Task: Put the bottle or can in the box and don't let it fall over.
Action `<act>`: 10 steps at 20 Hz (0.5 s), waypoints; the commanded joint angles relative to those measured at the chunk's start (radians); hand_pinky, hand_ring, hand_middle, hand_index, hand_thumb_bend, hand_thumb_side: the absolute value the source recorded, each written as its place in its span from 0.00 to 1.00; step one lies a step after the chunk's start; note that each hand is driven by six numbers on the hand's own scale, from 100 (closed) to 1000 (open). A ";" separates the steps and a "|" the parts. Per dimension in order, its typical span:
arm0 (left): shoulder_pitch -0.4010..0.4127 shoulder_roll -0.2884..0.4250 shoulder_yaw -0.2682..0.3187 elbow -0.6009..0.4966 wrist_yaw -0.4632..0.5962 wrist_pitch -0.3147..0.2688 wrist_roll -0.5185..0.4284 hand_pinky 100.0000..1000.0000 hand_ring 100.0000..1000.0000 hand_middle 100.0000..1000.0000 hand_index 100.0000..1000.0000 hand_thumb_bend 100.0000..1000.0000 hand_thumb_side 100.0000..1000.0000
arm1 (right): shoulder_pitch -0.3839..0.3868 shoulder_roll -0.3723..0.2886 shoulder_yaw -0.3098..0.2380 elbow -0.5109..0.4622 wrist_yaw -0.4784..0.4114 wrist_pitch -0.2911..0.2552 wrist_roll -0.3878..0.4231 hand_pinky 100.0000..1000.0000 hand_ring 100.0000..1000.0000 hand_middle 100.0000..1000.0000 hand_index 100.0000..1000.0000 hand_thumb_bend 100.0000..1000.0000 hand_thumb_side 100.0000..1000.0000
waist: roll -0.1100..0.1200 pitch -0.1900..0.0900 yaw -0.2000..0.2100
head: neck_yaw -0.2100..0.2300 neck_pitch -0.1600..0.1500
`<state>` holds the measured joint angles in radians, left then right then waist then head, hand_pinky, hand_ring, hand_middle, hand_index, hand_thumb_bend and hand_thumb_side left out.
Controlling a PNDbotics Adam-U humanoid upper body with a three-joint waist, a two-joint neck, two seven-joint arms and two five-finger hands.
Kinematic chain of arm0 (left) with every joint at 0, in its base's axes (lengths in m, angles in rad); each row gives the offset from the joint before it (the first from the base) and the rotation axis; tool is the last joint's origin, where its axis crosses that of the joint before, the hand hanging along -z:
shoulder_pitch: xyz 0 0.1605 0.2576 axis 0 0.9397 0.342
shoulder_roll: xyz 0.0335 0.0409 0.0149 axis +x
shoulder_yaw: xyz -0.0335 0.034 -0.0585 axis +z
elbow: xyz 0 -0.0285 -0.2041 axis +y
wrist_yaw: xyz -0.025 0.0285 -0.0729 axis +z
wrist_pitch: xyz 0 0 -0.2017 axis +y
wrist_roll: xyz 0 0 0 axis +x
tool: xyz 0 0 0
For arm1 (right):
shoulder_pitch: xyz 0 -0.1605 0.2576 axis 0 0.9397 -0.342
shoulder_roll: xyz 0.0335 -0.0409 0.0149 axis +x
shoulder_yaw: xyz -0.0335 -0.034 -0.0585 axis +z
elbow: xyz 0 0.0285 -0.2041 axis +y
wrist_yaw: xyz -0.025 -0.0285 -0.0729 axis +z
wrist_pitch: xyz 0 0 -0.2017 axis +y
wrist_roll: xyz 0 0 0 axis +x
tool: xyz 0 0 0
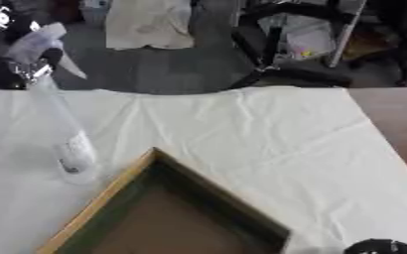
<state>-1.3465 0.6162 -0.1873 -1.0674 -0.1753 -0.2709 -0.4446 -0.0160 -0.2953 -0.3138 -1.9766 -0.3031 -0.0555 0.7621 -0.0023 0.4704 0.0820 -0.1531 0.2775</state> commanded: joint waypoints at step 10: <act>-0.019 0.025 0.007 -0.027 -0.007 -0.023 0.033 0.51 0.14 0.22 0.38 0.00 0.07 | -0.001 -0.010 -0.003 -0.023 -0.002 0.012 0.005 0.85 0.69 0.74 0.82 0.00 0.96 | 0.004 -0.027 0.000 | -0.007 0.000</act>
<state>-1.3465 0.6162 -0.1875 -1.0736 -0.1788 -0.2898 -0.4213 -0.0161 -0.2952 -0.3132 -1.9766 -0.3034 -0.0464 0.7675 0.0001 0.4703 0.0820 -0.1564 0.2791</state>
